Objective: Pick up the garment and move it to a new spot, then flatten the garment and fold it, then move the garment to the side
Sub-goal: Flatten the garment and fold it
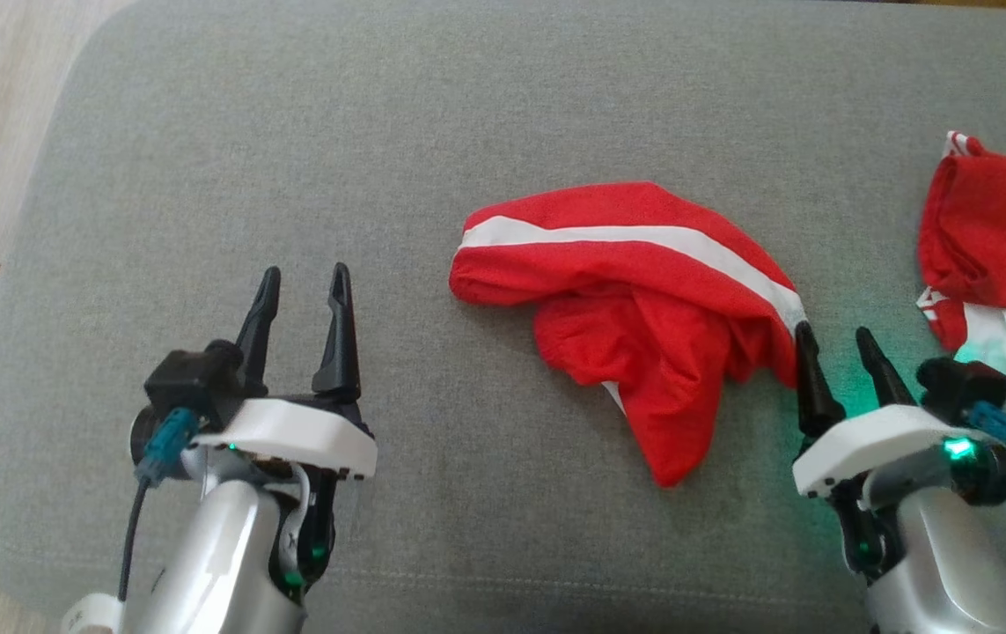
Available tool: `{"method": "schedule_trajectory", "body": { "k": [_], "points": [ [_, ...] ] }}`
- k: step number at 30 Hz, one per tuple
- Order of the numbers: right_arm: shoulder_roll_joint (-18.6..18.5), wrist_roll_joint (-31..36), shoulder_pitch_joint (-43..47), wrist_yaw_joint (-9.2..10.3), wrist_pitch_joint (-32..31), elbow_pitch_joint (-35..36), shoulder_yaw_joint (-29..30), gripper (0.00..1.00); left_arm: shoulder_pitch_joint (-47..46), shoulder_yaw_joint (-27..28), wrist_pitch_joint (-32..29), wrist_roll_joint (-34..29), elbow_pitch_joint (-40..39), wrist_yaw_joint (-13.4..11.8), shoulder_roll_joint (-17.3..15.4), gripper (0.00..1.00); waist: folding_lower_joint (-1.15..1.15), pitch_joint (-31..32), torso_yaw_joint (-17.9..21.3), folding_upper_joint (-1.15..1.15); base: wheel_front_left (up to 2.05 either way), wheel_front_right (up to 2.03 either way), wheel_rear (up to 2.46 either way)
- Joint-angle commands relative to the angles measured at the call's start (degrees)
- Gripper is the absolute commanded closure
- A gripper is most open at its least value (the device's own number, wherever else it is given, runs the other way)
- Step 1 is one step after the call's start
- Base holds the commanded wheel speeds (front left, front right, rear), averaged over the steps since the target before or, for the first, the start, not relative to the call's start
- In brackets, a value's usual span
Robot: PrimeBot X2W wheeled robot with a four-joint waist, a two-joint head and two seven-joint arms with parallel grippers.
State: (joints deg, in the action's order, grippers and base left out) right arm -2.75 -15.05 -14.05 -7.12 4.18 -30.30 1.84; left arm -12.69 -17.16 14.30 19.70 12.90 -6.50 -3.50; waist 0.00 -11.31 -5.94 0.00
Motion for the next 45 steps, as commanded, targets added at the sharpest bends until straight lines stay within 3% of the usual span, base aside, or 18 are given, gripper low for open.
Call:
{"method": "schedule_trajectory", "body": {
  "k": [1,13,14,15,16,25,30,36,45],
  "points": [
    [-0.1,1.5,-2.7,-0.36,0.1,1.1,-1.9,0.00,-2.3,2.6,0.7,-0.6,-1.6,0.3,-0.3,0.00,0.00,-0.3,-0.2,0.00,0.00,0.00,0.00],
    [-0.1,8.9,-3.5,-0.36,-2.2,-1.4,-2.9,0.00,-2.7,4.1,0.7,-1.3,-0.5,1.4,0.4,0.00,0.00,-0.9,-1.4,0.00,0.00,0.00,0.00],
    [-0.1,9.0,-3.4,-0.36,-2.3,-1.5,-2.9,0.10,-2.7,4.2,0.7,-1.3,-0.5,1.5,0.4,0.00,0.00,-0.9,-1.4,0.00,0.00,0.00,0.00],
    [-0.1,9.1,-3.3,-0.36,-2.3,-1.5,-2.8,0.82,-2.8,4.3,0.7,-1.4,-0.4,1.5,0.5,0.00,0.00,-1.0,-1.5,0.00,0.00,0.00,0.00],
    [-0.1,9.2,-3.3,-0.36,-2.3,-1.5,-2.8,1.00,-2.8,4.4,0.7,-1.4,-0.4,1.6,0.5,0.00,0.00,-1.0,-1.5,0.00,0.00,0.00,0.00],
    [-0.1,15.2,-3.3,-0.36,0.0,3.7,0.7,1.00,-3.3,5.6,0.7,-2.1,-0.3,2.0,0.6,0.00,0.00,-0.5,-0.3,0.00,0.00,0.00,0.00],
    [-0.1,22.4,-2.4,-0.36,1.6,12.6,2.3,1.00,-5.3,5.3,0.7,-3.1,0.7,3.2,0.6,0.00,0.00,-0.5,1.2,0.00,0.00,0.00,0.00],
    [-0.1,27.7,0.8,-0.36,2.3,23.4,-1.1,1.00,-10.1,4.4,0.4,-2.8,5.4,5.5,0.5,0.00,0.00,-1.2,3.8,0.00,0.00,0.00,0.00],
    [-0.1,28.0,3.9,-0.36,2.6,28.4,-7.0,1.00,-20.1,2.3,-12.4,0.7,16.8,10.8,-0.6,0.00,0.00,-3.6,7.8,0.00,0.00,0.00,0.00]
  ]
}}
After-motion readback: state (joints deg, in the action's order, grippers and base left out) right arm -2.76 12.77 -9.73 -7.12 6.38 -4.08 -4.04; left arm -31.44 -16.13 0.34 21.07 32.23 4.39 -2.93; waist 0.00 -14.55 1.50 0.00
